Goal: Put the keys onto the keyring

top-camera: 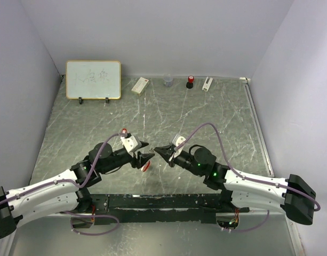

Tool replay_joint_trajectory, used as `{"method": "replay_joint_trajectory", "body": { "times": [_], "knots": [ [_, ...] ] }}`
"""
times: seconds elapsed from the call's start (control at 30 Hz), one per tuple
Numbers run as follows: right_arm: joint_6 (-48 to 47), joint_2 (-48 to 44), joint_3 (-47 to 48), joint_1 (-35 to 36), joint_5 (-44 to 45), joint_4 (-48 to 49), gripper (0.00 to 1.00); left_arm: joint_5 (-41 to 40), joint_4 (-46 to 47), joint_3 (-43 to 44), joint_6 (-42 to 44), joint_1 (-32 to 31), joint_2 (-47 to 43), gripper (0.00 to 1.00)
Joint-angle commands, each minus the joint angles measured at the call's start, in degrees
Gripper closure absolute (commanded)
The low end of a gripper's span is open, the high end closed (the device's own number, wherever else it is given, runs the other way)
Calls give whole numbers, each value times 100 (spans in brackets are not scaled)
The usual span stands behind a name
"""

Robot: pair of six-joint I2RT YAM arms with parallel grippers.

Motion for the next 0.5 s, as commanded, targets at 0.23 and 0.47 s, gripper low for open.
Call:
{"method": "replay_joint_trajectory", "body": {
  "times": [0.23, 0.47],
  "knots": [
    [-75, -192, 271, -60, -374, -101, 100, 506, 413, 77, 378, 39, 148, 51],
    [-57, -323, 261, -67, -400, -149, 100, 775, 421, 116, 462, 39, 241, 62]
  ]
}}
